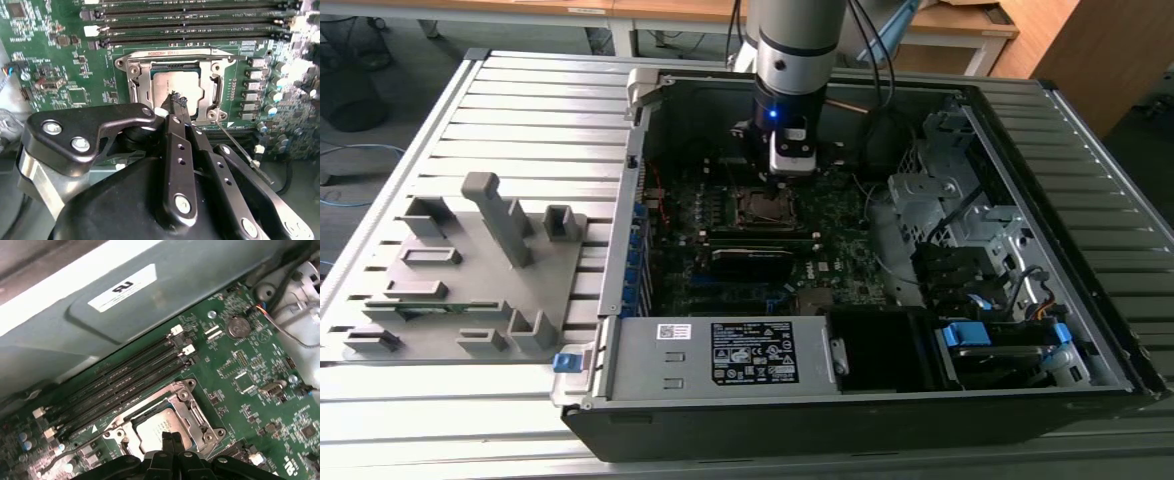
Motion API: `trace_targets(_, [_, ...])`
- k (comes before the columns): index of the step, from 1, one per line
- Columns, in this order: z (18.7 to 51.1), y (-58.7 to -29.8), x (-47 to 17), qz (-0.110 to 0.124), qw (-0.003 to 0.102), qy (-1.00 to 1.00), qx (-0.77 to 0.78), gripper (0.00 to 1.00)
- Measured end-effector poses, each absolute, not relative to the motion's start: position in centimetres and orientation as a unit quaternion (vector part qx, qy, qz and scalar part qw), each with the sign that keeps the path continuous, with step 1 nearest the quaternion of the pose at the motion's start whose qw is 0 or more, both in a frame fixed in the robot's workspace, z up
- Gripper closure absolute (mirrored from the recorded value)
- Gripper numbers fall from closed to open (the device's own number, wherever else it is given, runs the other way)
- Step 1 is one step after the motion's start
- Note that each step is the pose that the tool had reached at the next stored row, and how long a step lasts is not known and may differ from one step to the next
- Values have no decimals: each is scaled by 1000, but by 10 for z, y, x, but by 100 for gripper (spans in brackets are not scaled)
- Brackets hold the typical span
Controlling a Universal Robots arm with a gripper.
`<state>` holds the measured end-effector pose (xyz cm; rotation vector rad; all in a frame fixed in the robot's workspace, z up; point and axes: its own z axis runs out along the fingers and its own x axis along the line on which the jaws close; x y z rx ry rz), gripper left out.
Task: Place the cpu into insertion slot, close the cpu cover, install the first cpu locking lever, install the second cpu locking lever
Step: 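Close the cpu cover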
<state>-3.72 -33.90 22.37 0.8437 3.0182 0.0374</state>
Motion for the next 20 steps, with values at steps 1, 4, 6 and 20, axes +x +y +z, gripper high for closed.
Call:
trace_targets(1, [224, -339, -37, 12, 4, 965, 261, 89])
trace_targets(4, [223, -339, -37, 12, 3, 972, 234, 89])
trace_targets(6, [223, -339, -37, 12, 3, 976, 217, 89])
trace_targets(20, [221, -339, -37, 12, 2, 996, 91, 89])
